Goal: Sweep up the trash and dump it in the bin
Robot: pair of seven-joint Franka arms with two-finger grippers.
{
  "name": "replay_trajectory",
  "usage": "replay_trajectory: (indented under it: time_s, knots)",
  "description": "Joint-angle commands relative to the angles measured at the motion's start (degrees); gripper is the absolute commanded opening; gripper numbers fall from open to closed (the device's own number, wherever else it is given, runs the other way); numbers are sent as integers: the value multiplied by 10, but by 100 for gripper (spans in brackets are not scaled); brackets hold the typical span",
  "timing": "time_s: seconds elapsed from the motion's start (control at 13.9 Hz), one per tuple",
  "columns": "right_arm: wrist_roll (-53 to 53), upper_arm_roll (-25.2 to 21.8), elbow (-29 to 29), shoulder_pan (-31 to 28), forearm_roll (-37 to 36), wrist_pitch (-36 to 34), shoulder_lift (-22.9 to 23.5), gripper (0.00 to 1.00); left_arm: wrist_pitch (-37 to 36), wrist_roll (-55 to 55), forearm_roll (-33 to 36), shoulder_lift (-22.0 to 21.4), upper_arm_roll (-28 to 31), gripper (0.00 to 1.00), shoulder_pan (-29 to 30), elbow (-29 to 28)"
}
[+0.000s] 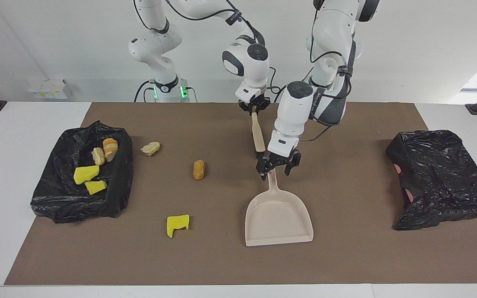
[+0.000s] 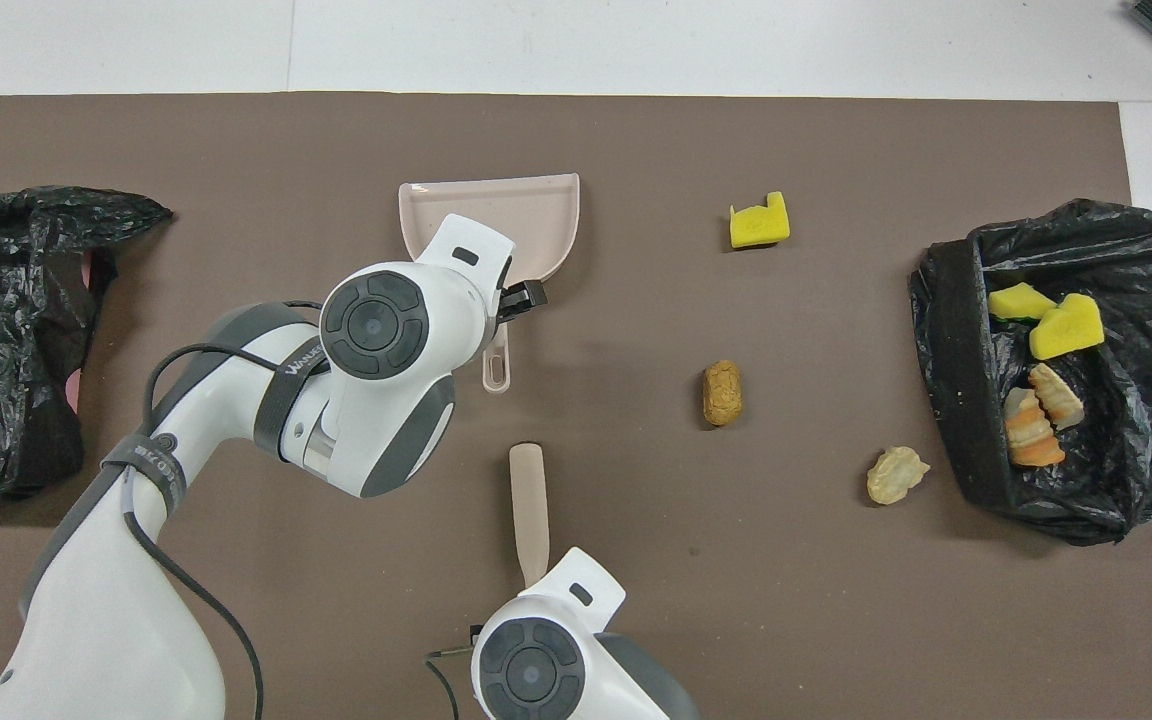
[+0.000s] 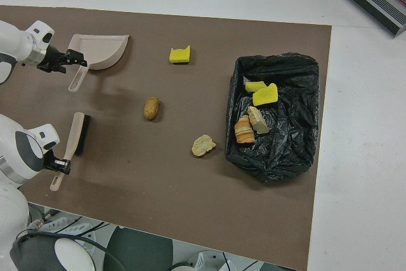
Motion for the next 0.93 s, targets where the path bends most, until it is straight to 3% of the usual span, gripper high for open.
replay_trajectory:
  time_s: [0.0, 0.29, 0.43, 0.86]
  knots:
    - [75, -2, -45, -8, 8, -4, -60, 0, 15, 48, -11, -10, 1, 100, 0, -23]
    - [95, -3, -156, -64, 8, -10, -195, 0, -10, 89, -11, -14, 1, 100, -1, -26]
    - [94, -3, -182, -110, 4, -45, -249, 0, -22, 108, -11, -15, 1, 100, -6, -29]
    - [97, -4, -185, -213, -48, -202, -285, 0, -23, 151, -11, -35, 1, 75, -17, -62]
